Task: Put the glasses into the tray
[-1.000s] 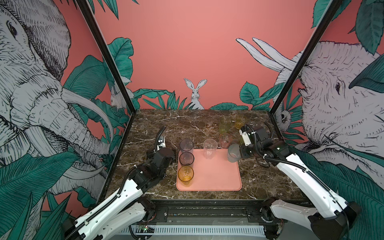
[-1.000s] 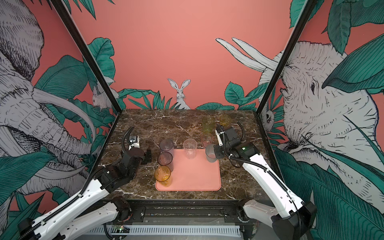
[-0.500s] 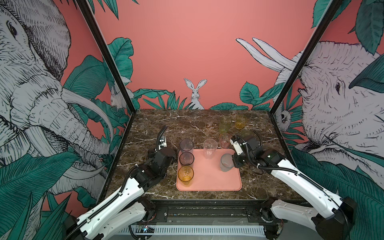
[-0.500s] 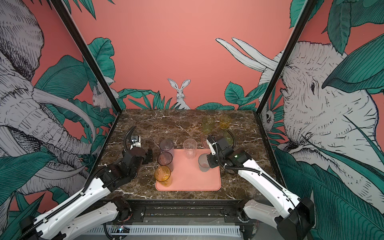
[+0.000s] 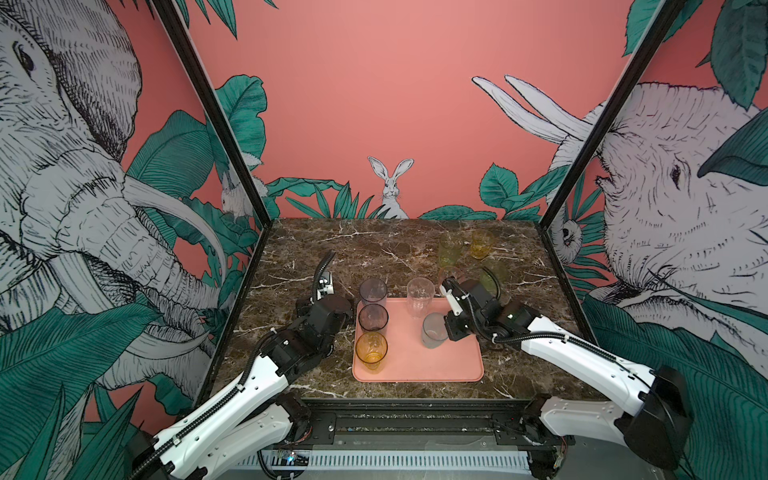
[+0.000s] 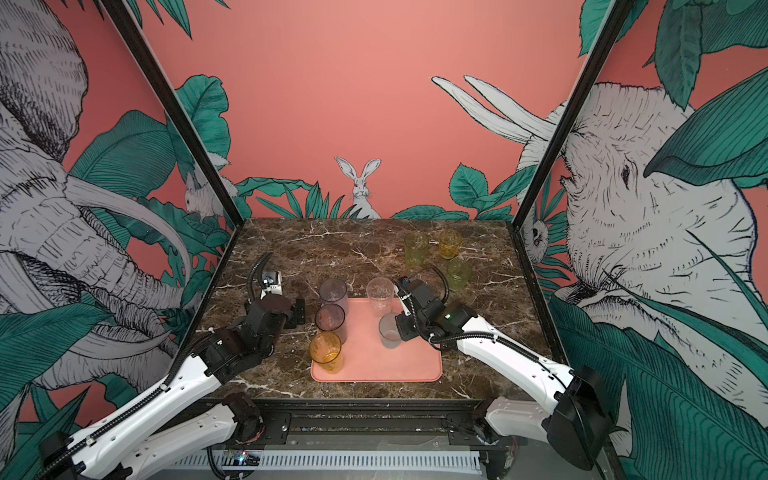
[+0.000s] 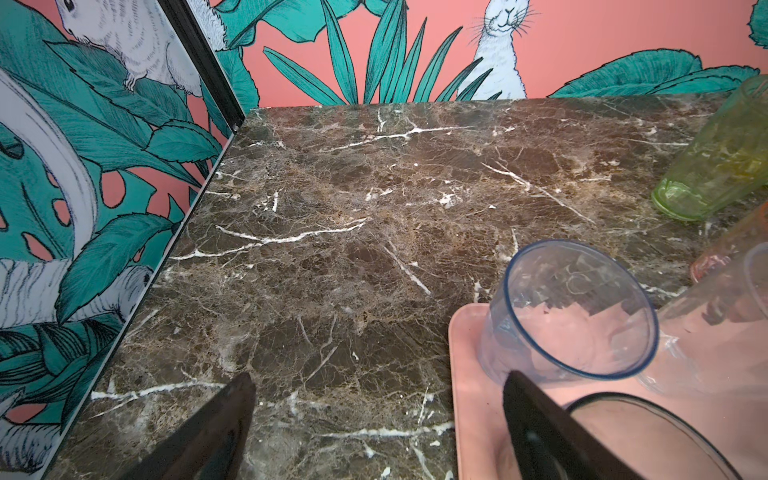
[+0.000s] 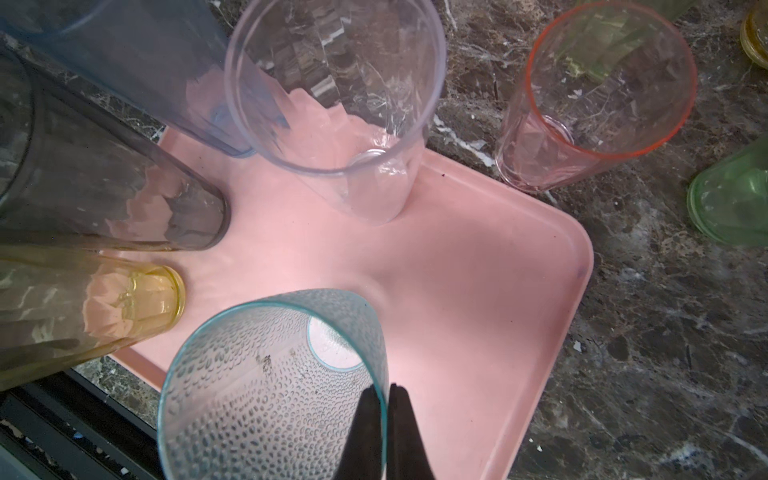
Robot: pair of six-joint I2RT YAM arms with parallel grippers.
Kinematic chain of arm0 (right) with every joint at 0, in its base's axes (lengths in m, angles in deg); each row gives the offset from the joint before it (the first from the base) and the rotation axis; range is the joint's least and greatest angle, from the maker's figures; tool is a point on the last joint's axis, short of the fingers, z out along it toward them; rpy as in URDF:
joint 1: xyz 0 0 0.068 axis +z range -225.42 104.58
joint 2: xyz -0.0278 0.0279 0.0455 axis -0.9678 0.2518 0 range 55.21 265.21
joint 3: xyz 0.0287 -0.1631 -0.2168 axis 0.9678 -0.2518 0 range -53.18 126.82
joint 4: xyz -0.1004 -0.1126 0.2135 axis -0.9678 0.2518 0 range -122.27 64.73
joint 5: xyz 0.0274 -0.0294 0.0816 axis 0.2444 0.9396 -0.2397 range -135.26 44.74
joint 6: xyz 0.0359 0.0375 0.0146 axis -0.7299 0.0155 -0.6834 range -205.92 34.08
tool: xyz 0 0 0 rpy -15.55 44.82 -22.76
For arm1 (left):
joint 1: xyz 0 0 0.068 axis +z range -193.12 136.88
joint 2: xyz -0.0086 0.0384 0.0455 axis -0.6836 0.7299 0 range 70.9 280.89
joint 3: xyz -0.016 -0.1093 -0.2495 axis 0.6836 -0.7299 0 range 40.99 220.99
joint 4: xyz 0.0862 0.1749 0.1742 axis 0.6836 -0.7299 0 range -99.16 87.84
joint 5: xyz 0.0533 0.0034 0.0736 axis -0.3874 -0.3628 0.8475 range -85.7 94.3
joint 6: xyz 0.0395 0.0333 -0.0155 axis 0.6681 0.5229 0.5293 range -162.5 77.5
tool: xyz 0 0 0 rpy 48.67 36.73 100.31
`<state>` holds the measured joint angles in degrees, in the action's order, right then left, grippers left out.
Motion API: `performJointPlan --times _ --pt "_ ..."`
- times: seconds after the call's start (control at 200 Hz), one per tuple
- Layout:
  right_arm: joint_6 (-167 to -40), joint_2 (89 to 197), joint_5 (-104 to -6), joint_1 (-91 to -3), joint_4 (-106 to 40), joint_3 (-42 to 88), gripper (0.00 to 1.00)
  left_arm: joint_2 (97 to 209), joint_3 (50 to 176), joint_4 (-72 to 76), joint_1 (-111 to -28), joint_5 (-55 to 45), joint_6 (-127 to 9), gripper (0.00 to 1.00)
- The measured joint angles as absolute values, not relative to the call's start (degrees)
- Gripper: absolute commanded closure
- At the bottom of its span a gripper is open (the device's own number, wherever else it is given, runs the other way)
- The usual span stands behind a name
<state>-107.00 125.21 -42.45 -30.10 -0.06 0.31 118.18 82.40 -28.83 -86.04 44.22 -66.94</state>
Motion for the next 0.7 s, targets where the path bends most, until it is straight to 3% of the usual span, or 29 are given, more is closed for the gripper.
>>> performJointPlan --times 0.7 --pt "-107.8 130.7 -41.4 -28.3 -3.7 0.4 1.0 117.3 82.3 -28.8 -86.0 44.2 -67.4 0.06"
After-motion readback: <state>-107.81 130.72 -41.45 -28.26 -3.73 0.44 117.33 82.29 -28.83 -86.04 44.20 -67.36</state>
